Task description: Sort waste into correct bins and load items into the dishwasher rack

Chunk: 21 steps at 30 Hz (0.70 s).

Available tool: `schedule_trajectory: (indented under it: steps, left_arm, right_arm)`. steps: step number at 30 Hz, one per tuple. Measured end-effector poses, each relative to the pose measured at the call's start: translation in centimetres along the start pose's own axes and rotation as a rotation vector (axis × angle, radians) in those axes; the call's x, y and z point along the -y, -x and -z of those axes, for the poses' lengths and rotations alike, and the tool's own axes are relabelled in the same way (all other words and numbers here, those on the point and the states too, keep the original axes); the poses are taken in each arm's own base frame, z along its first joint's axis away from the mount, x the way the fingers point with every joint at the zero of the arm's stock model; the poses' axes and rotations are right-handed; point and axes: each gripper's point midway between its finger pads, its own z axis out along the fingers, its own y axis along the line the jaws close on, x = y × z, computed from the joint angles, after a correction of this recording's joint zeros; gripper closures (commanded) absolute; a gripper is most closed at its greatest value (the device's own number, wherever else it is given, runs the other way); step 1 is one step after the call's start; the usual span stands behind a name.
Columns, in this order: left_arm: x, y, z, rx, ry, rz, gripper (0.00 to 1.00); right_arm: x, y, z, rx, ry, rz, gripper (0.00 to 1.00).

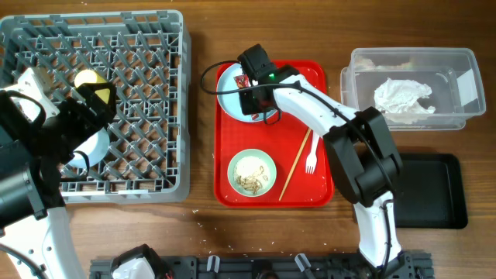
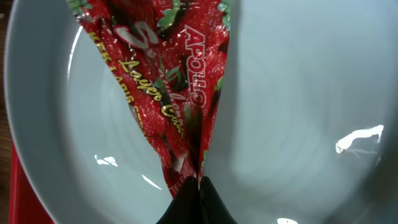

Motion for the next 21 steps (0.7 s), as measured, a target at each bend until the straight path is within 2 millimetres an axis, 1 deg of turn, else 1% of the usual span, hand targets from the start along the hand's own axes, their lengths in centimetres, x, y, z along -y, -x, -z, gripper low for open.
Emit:
schedule_trajectory:
  steps: [2, 4, 7, 9, 10, 11, 12, 13, 14, 15, 16, 17, 18, 19, 20, 21]
  left_arm:
    - [0.0, 0.0, 0.0, 0.0, 0.0, 0.0, 0.0]
    - [0.0, 0.0, 0.0, 0.0, 0.0, 0.0, 0.0]
    - [0.0, 0.0, 0.0, -0.001, 0.0, 0.0, 0.0]
    - [0.0, 0.0, 0.0, -0.001, 0.0, 0.001, 0.0]
    - [0.0, 0.0, 0.0, -0.002, 0.001, 0.001, 0.0]
    - [0.0, 0.0, 0.0, -0.002, 0.001, 0.001, 0.0]
    - [0.0, 0.0, 0.0, -0.002, 0.001, 0.001, 0.0]
    - [0.0, 0.0, 0.0, -0.002, 0.001, 0.001, 0.0]
    - [0.0, 0.0, 0.0, -0.002, 0.001, 0.001, 0.0]
    - [0.0, 0.0, 0.0, -0.002, 0.001, 0.001, 0.0]
    - [0.0, 0.0, 0.0, -0.002, 0.001, 0.001, 0.0]
    - [0.0, 0.0, 0.0, -0.002, 0.001, 0.001, 0.0]
    - [0.0, 0.0, 0.0, -0.002, 0.001, 0.001, 0.0]
    - [0.0, 0.0, 0.0, -0.002, 0.001, 0.001, 0.0]
    - [0.0, 0.0, 0.0, -0.002, 0.001, 0.001, 0.0]
    - [0.0, 0.0, 0.0, -0.002, 0.001, 0.001, 0.0]
  right_arm:
    - [0.6, -0.3, 0.3, -0.014, -0.018, -0.026, 0.96]
    - [1.9, -0.4, 1.3, -0.023, -0.056, -0.066, 0.96]
    - [4.8, 1.6, 5.6, 0.051, -0.098, -0.161, 0.96]
    - [7.4, 2.7, 9.1, 0.107, -0.132, -0.255, 0.96]
    - [9.8, 3.5, 12.1, 0.156, -0.156, -0.34, 0.96]
    - [11.5, 3.8, 13.9, 0.189, -0.173, -0.401, 0.96]
    - [13.3, 4.0, 15.7, 0.216, -0.188, -0.467, 0.96]
    - [15.6, 3.9, 17.7, 0.242, -0.206, -0.554, 0.96]
    - [17.4, 3.7, 19.0, 0.261, -0.221, -0.621, 0.96]
    - [19.7, 3.3, 20.4, 0.276, -0.238, -0.707, 0.96]
    - [21.4, 2.9, 21.2, 0.285, -0.249, -0.769, 0.89]
    - [23.5, 2.2, 21.8, 0.284, -0.26, -0.839, 0.62]
    - [24.7, 1.8, 22.0, 0.281, -0.264, -0.883, 0.33]
    - [26.1, 1.2, 22.1, 0.278, -0.268, -0.924, 0.0]
    - [27.1, 0.6, 22.0, 0.268, -0.272, -0.956, 0.0]
    - [27.6, 0.2, 21.8, 0.262, -0.272, -0.97, 0.0]
